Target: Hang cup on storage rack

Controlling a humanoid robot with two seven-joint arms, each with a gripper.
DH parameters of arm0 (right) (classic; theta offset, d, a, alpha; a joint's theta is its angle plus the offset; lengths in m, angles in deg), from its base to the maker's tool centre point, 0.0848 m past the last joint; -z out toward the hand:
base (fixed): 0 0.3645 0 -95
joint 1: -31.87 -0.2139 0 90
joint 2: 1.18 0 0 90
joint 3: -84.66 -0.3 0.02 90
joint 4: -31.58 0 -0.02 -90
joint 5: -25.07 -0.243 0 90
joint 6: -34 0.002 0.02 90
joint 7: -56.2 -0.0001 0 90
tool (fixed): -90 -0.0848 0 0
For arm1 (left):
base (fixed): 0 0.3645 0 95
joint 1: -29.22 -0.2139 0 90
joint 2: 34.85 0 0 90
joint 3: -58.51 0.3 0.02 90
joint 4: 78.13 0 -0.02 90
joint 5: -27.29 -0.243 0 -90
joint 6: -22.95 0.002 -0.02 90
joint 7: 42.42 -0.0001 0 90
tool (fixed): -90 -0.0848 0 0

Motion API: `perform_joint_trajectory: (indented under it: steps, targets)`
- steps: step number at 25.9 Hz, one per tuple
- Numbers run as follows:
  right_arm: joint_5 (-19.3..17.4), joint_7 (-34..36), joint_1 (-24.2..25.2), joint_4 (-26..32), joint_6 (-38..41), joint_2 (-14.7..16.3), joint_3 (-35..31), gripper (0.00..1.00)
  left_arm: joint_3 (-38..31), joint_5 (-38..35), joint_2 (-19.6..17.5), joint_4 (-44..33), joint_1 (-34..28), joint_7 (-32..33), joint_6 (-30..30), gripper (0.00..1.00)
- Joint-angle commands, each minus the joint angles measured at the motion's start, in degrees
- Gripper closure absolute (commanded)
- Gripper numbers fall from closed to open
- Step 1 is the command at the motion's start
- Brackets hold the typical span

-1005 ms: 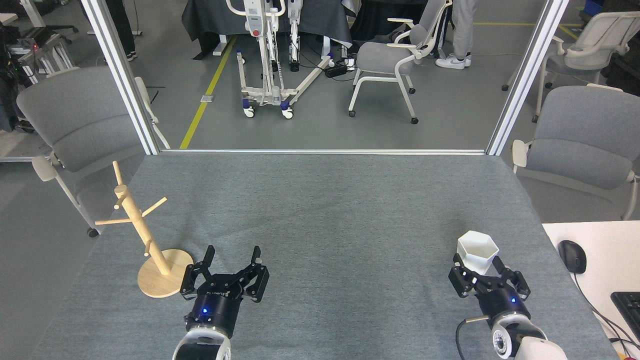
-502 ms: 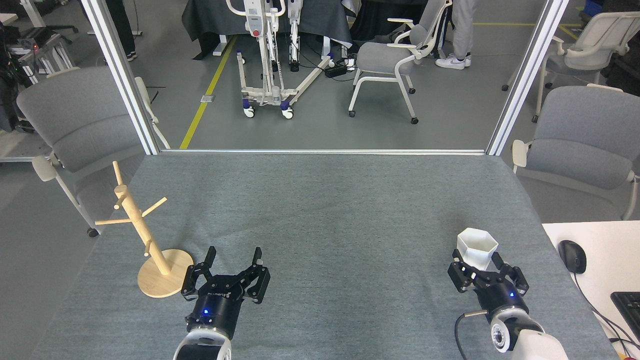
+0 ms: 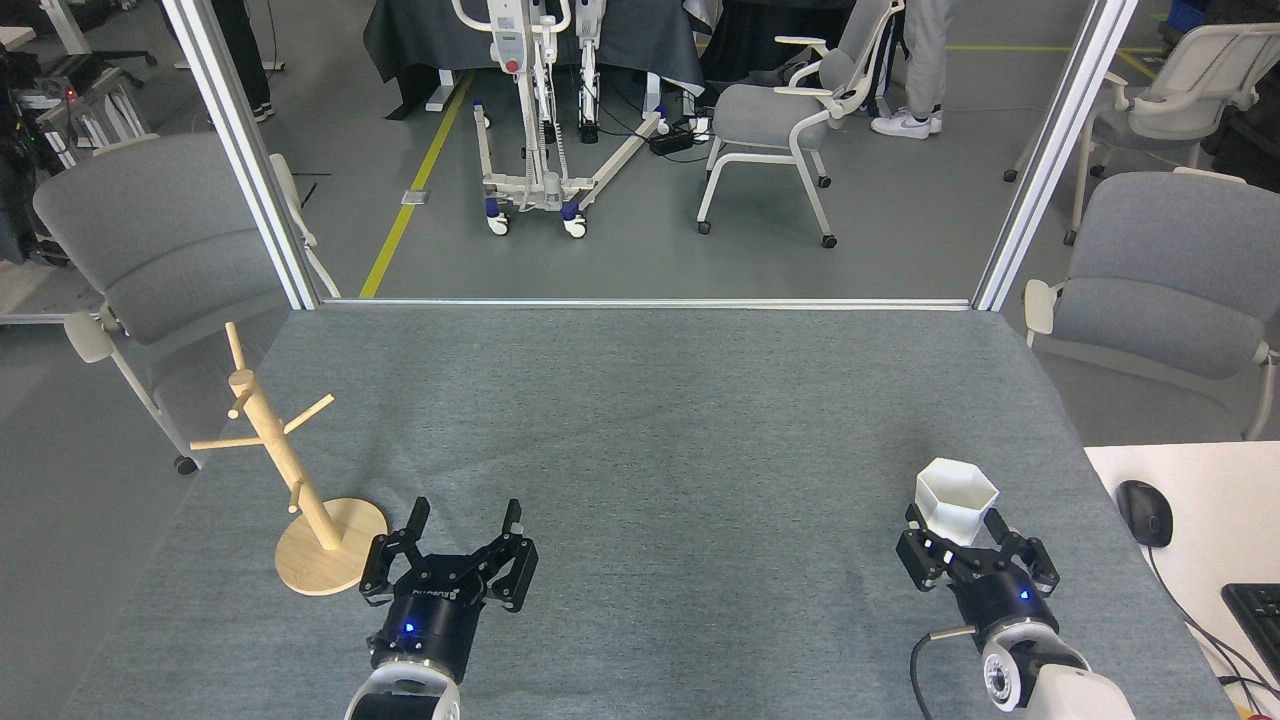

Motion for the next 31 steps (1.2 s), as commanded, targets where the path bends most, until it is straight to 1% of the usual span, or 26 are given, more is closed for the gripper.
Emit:
perform_joint_trajectory:
  steps: [1,6,9,15,31]
  targets:
    - [-0.1,0.0,-0.2,0.0,-0.1,0.1,-0.1,0.00,0.0,0.0,0.0,0.0,-0.1,0.0,0.0,0.01]
    - [0.0,0.0,0.0,0.1,-0.1,0.1,-0.1,0.00,0.0,0.0,-0.1,0.0,-0.7,0.0,0.0,0.01]
    - [0.0,0.0,0.4,0.1,-0.1,1.2,-0.1,0.00,0.0,0.0,-0.1,-0.1,-0.8,0.0,0.0,0.01]
    - [-0.1,0.0,0.5,0.0,-0.1,2.0,-0.6,0.00,0.0,0.0,-0.2,-0.4,-1.0,0.0,0.0,0.01]
    - [0.5,0.0,-0.1,-0.4,-2.4,2.1,-0.2,0.00,0.0,0.0,0.0,-0.2,-0.8,0.0,0.1,0.01]
